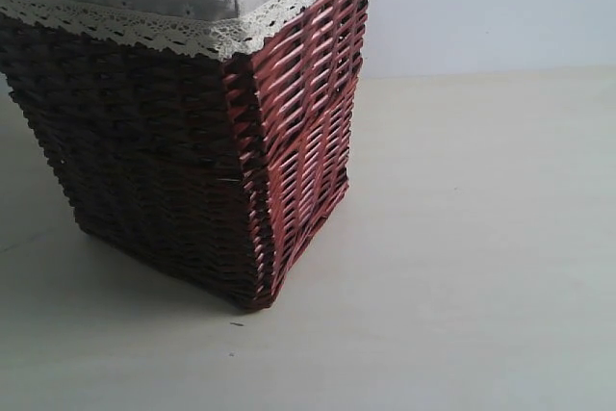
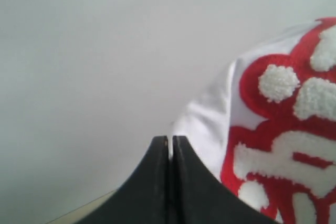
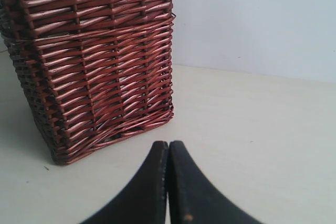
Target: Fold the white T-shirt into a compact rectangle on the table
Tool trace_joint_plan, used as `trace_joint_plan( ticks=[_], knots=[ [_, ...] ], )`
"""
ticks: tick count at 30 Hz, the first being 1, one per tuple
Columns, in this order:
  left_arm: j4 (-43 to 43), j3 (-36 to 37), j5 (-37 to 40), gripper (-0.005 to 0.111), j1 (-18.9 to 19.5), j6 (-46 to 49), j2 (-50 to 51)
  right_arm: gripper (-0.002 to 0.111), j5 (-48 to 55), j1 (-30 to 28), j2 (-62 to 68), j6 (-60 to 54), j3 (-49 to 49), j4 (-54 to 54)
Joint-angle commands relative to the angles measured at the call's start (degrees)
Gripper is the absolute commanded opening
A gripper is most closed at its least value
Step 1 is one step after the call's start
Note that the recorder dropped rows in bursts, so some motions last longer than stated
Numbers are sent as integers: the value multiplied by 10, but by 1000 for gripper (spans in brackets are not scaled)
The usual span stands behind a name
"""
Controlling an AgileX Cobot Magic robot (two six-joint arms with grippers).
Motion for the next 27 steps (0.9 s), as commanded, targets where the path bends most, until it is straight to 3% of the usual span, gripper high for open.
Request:
trace_joint_plan(
  ticks=[1,5,11,20,23,27],
  knots=[
    [0,-2,-7,0,0,8,-22,0,-8,1,-3,1,3,0],
    [-26,-2,-23,0,0,7,-37,0,-8,1,-3,1,3,0],
    [-93,-10,-120,0,0,7,-96,0,-8,1,-3,1,3,0],
    [-83,-95,-167,0,0,7,-168,0,-8,1,-3,1,3,0],
    [-39,-127,-168,0,2,-4,-191,0,-8,1,-3,1,3,0],
    [125,-139,-163,0,2,-111,-224,0,-8,1,-3,1,3,0]
  ],
)
